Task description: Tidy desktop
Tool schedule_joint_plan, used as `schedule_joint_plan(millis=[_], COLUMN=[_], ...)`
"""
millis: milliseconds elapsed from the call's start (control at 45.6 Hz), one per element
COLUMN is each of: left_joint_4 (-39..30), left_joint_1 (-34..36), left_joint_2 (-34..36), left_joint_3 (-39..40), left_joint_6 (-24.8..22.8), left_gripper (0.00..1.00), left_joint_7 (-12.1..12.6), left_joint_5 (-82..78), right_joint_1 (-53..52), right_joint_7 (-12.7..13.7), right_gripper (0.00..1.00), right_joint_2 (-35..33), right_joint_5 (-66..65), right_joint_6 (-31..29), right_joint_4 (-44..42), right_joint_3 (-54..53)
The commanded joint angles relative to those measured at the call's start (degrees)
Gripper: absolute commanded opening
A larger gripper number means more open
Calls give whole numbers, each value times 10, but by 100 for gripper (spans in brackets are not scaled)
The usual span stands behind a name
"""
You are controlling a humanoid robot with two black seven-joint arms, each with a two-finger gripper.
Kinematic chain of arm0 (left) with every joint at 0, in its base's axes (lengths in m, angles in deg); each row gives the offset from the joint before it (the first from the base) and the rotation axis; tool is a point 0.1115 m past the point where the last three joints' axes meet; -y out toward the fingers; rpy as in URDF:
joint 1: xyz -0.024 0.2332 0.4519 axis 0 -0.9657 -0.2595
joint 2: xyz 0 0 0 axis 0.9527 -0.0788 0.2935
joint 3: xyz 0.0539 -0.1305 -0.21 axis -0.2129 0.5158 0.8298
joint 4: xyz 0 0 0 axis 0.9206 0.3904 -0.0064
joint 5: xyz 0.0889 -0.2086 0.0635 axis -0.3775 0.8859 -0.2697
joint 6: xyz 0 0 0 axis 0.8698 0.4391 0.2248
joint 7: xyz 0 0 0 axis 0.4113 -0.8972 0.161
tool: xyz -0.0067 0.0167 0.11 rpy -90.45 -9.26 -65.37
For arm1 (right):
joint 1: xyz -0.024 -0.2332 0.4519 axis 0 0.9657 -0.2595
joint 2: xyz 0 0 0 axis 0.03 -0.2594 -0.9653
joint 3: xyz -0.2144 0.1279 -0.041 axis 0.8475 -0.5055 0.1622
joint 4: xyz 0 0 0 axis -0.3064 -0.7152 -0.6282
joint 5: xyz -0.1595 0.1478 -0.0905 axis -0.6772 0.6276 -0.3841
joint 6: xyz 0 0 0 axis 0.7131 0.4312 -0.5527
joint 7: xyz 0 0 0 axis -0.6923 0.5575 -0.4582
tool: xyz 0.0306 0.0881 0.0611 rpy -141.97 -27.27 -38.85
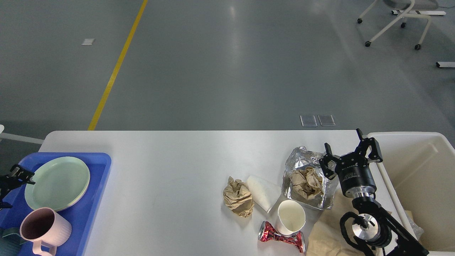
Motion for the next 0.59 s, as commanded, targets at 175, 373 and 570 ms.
schedule_joint_plan(millis=[175, 373, 570], left_joint_4=[-13, -30, -75], left_joint_1=[123, 181, 180], left_joint_2=[42, 50, 51], left_joint_3=[8, 74, 185], left_joint_6=[-88, -135, -144], left_gripper=[96, 96, 96], left_joint_7=[-9, -7, -10], left_joint_5=[3, 2, 2], right_joint_1=[0, 0, 0], right_joint_7=[0, 0, 0], right_gripper=[100, 100, 100], right_joint_2=[1, 0, 1], right_joint_5=[0, 0, 0], right_joint_6=[0, 0, 0], right_joint_4=[0, 1, 0], right_joint_3=[0, 0, 0])
